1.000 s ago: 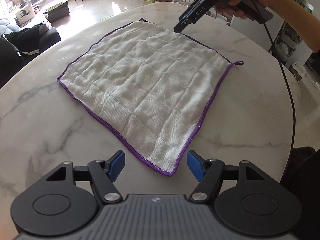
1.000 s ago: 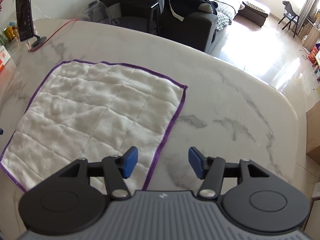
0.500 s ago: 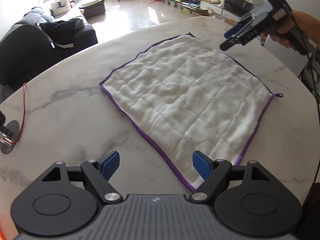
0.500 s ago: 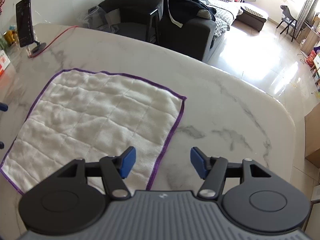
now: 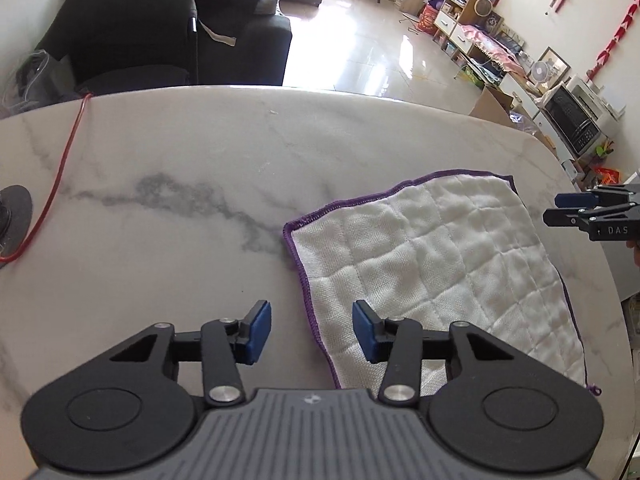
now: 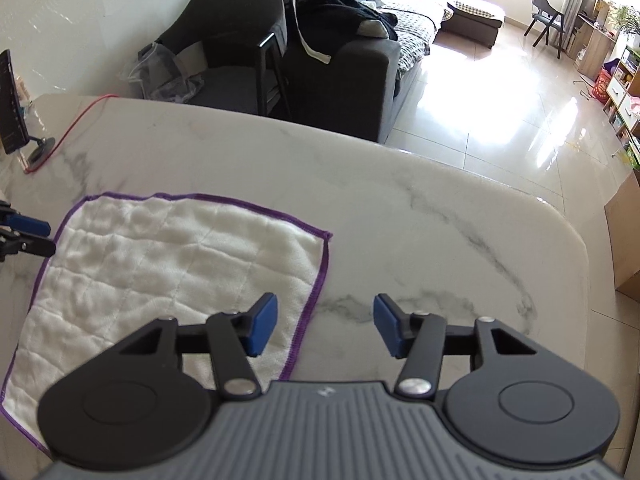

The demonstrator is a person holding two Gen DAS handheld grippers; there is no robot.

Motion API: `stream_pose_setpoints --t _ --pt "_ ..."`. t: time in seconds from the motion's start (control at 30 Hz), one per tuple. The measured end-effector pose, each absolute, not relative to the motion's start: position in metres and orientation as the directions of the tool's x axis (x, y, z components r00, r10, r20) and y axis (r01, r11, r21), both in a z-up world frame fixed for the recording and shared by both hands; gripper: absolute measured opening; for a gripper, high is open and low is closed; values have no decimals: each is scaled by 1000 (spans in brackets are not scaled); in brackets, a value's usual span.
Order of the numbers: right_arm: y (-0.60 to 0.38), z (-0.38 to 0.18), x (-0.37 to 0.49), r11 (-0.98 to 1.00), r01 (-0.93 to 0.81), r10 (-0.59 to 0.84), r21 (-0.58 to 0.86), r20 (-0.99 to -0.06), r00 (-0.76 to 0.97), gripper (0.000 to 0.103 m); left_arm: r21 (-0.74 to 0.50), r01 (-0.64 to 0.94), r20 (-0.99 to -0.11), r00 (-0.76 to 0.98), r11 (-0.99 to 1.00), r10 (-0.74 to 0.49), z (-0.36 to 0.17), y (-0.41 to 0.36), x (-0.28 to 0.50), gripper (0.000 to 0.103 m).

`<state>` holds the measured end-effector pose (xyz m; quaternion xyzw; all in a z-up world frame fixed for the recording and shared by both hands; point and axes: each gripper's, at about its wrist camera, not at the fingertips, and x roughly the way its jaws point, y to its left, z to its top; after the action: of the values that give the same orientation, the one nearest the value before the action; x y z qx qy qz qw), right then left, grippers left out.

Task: Fold towel

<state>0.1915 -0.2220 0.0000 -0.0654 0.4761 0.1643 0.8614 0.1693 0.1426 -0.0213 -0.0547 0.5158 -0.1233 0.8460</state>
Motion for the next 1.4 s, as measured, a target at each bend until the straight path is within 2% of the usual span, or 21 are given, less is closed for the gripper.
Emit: stream_pose_setpoints --t 0.2,0.3,0.37,0.5,0.53,0.57,0.6,0.67,1.23,1.4 --pt "-222 -5 214 948 -309 230 78 -838 494 53 -249 111 -854 443 962 -272 -22 145 187 43" --pt "-219 -10 223 949 -303 232 85 -839 492 51 -250 86 -851 456 964 -261 -23 147 191 39" --pt "-216 -14 228 949 -302 237 92 -838 492 39 -254 66 -847 465 965 -256 -23 149 193 33" --pt "-209 -21 234 944 -311 256 109 -837 484 35 -253 51 -843 479 966 -246 -24 149 195 20" --pt "-208 -22 234 942 -318 259 107 -834 486 31 -253 47 -842 481 966 -244 -24 150 195 16" --pt "-207 -22 234 940 -324 262 105 -832 489 15 -255 42 -841 484 966 -243 -24 150 196 11" --pt "-206 -22 235 938 -329 266 107 -832 488 9 -257 35 -840 486 966 -241 -25 151 197 9" --pt "-206 -21 234 936 -334 271 110 -832 485 5 -262 30 -834 495 965 -242 -26 151 199 5" --pt "-224 -9 226 959 -285 170 6 -813 557 4 -201 70 -804 558 977 -206 -25 118 220 4" --pt "-232 -7 223 958 -280 212 66 -820 531 26 -237 64 -816 528 969 -234 -25 122 222 13"
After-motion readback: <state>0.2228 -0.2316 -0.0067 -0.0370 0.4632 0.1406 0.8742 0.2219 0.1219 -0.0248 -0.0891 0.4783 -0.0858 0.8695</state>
